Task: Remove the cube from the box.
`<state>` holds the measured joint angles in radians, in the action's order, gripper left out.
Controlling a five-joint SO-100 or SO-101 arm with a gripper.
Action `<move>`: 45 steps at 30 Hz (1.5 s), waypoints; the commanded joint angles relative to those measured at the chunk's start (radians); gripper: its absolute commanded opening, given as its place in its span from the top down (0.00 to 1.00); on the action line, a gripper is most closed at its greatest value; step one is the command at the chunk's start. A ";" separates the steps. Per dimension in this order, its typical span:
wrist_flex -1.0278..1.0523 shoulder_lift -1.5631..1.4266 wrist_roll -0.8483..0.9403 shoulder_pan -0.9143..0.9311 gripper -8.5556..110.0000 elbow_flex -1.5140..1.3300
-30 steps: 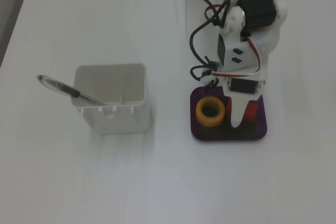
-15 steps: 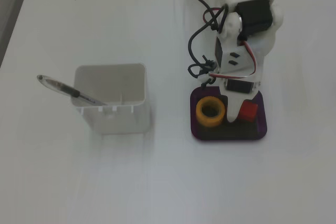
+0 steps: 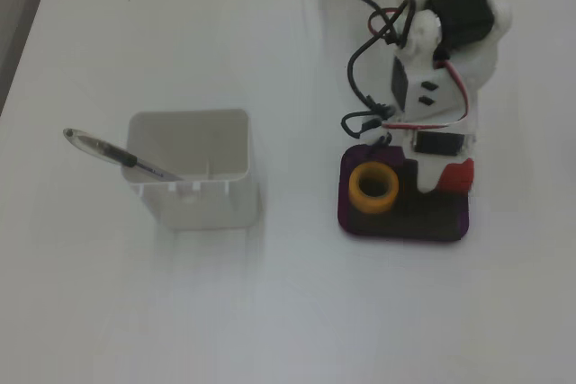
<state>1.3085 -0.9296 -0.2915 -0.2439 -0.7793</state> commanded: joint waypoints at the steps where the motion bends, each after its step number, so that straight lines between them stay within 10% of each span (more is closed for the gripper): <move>1: 0.051 -0.143 -0.002 -0.002 0.93 0.141; 13: 0.391 -0.311 0.115 0.029 0.93 0.267; 21: 0.390 -0.555 0.255 0.095 0.93 -0.138; 35: -0.291 -0.986 0.360 0.098 0.93 -1.218; 45: -0.572 -0.988 0.362 0.101 0.93 -1.364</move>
<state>0.8007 -1.8638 0.0706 -0.1503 -2.1445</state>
